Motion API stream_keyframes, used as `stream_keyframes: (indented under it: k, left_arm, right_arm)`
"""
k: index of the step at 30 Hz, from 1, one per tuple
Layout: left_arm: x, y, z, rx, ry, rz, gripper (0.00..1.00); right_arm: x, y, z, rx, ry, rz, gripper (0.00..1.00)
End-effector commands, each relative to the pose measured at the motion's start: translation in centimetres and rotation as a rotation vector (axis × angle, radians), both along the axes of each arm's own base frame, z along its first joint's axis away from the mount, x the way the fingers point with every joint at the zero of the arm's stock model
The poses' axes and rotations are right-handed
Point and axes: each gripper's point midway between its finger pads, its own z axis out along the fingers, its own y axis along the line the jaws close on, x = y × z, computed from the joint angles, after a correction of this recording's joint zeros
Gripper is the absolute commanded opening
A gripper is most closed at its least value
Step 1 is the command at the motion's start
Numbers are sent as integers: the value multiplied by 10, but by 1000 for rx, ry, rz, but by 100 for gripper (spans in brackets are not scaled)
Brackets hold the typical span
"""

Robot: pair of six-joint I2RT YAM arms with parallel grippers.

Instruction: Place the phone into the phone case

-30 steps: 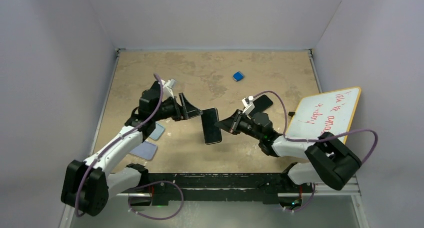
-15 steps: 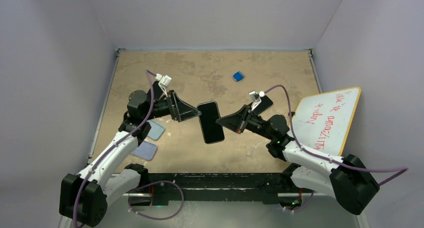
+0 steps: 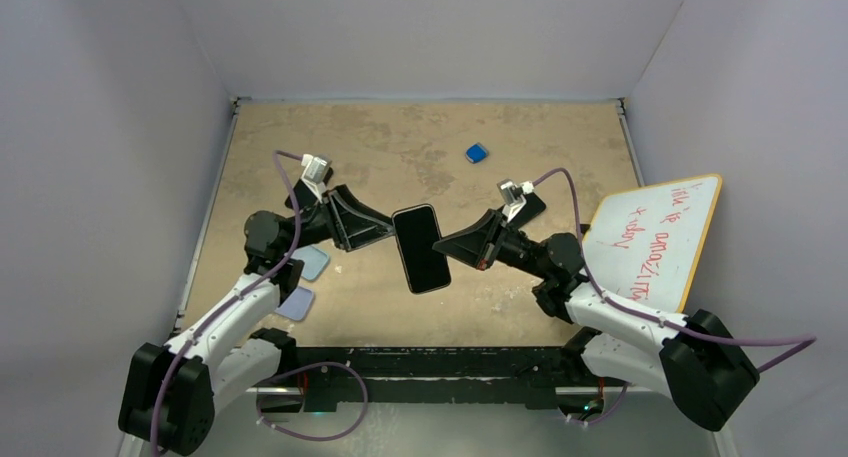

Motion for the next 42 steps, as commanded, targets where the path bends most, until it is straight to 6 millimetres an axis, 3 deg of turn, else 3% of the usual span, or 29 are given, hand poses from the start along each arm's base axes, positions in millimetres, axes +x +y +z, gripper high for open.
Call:
stream_keyframes:
  k: [1, 9, 11, 15, 18, 22, 26, 27, 30, 32, 42]
  left_arm:
    - [-5, 2, 16, -68, -59, -15, 54]
    - [7, -2, 3, -38, -2, -2, 42]
    - [13, -3, -4, -2, 14, 16, 32]
    - [26, -4, -19, 87, 34, 59, 1]
    - [40, -3, -31, 178, 70, 118, 0]
    - [45, -3, -39, 237, 115, 132, 0]
    - [36, -5, -27, 195, 106, 81, 0]
    - [34, -5, -25, 187, 104, 76, 7]
    - [31, -3, -21, 177, 99, 92, 45]
    - [30, -3, -23, 161, 111, 94, 59]
    - [17, -19, -36, 98, 169, 11, 64]
  right_arm:
    - [-12, -5, 38, 98, -110, 30, 0]
    - [-4, 0, 26, 66, -94, 18, 0]
    - [-1, 2, 22, 48, -92, 11, 0]
    - [4, 4, 11, 14, -70, -1, 0]
    - [6, 7, 7, 0, -64, 5, 0]
    - [8, 12, 8, -10, -63, 26, 9]
    - [12, 12, 13, 9, -65, 9, 0]
    - [13, 11, 15, 15, -63, -7, 0]
    - [20, 4, 25, 44, -65, -73, 0]
    - [24, 0, 31, 61, -66, -113, 0]
    - [40, -8, 41, 96, -53, -216, 0]
